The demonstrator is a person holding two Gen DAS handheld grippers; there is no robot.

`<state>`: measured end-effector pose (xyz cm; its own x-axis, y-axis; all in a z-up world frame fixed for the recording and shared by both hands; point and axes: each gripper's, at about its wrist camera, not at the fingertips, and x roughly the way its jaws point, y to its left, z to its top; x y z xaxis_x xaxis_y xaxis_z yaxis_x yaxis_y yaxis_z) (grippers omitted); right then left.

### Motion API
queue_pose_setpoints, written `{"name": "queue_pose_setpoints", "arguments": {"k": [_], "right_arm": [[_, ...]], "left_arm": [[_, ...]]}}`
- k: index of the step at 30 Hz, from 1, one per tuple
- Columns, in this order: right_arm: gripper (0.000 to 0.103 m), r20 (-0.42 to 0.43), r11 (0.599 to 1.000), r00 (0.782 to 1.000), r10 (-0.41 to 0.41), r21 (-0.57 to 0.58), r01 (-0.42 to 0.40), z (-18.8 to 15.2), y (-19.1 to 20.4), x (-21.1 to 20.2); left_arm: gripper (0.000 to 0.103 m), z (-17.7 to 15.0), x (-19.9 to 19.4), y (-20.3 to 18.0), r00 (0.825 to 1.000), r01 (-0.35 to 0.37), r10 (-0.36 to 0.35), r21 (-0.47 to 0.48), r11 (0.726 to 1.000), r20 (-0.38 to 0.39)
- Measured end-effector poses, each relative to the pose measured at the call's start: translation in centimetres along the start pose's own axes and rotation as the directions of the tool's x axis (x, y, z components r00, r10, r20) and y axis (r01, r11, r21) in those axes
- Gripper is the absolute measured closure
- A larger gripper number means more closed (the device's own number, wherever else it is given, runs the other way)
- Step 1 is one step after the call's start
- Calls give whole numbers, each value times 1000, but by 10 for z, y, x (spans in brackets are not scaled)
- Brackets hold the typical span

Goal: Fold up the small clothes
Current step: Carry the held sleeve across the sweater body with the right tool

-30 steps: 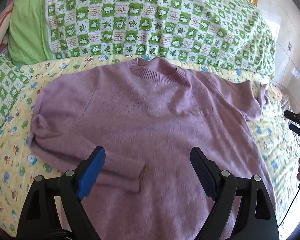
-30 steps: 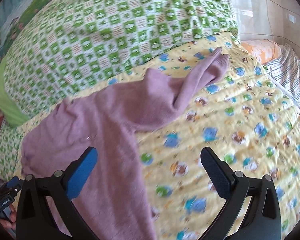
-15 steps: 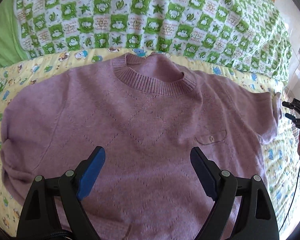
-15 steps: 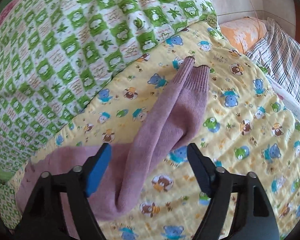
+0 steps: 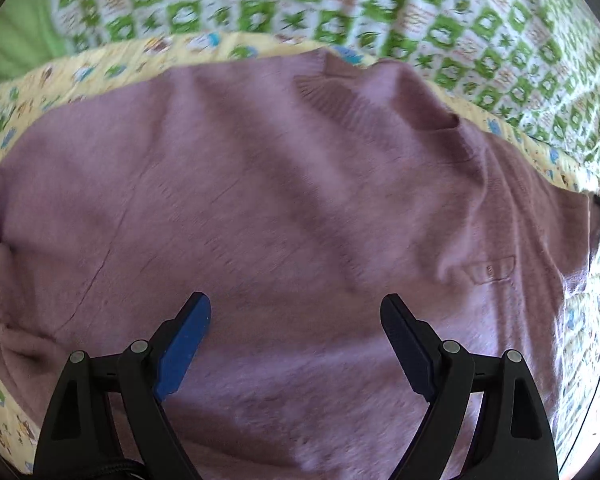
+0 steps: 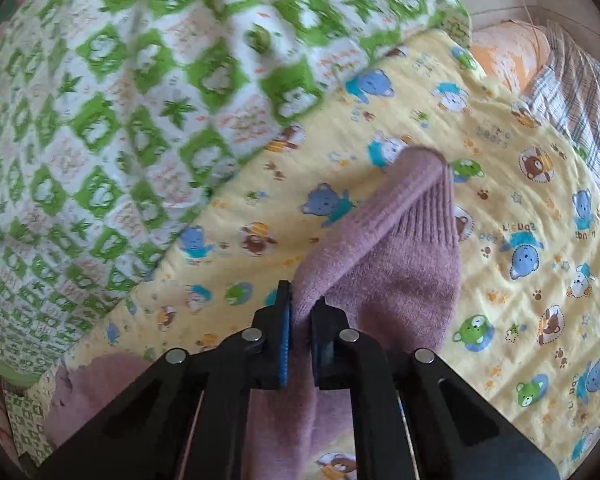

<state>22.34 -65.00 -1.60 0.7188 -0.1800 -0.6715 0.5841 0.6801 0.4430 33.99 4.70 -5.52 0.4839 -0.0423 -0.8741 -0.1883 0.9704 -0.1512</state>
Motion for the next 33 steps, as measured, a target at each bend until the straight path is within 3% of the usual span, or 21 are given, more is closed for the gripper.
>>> {"name": "queue_pose_setpoints", "arguments": {"k": [3, 6, 9, 11, 15, 19, 21, 24, 25, 28, 30, 33], "right_arm": [[95, 34, 990, 993, 117, -80, -114, -14, 43, -31], [95, 14, 945, 962, 272, -195, -264, -41, 110, -63], [95, -72, 859, 911, 405, -311, -407, -87, 186, -87], [95, -171, 791, 865, 471, -353, -500, -128, 235, -92], [95, -362, 669, 802, 474, -444, -596, -221, 319, -83], [91, -503, 615, 781, 371, -497, -612, -297, 361, -52], [91, -575, 610, 754, 318, -484, -627, -321, 365, -38], [89, -650, 638, 705, 284, -421, -645, -337, 348, -26], [84, -653, 649, 703, 283, -409, -642, -337, 341, -27], [70, -640, 679, 704, 307, -371, -633, -332, 315, -35], [69, -605, 705, 729, 320, -362, -609, -324, 296, -41], [69, -546, 757, 770, 330, -334, -561, -307, 269, -51]], "left_arm": [[16, -10, -8, 16, 1000, 2, -2, -17, 1000, 2], [16, -21, -15, 33, 1000, 1, -2, -26, 1000, -12], [16, -33, -20, 47, 998, -15, 13, -29, 999, -57], [16, -42, -26, 58, 998, -18, 15, -46, 999, -61], [16, -57, -45, 79, 999, 22, -26, -87, 996, -47], [15, -54, -60, 87, 996, 72, -77, -119, 990, -40], [15, -48, -61, 87, 992, 106, -114, -135, 985, -51], [15, -34, -50, 78, 979, 172, -188, -178, 969, -77], [15, -31, -47, 75, 975, 187, -207, -190, 964, -87], [15, -17, -27, 53, 957, 226, -254, -191, 955, -137], [15, -10, -6, 31, 954, 195, -222, -143, 970, -204], [19, -7, 15, 7, 954, 169, -189, -107, 980, -232]]}}
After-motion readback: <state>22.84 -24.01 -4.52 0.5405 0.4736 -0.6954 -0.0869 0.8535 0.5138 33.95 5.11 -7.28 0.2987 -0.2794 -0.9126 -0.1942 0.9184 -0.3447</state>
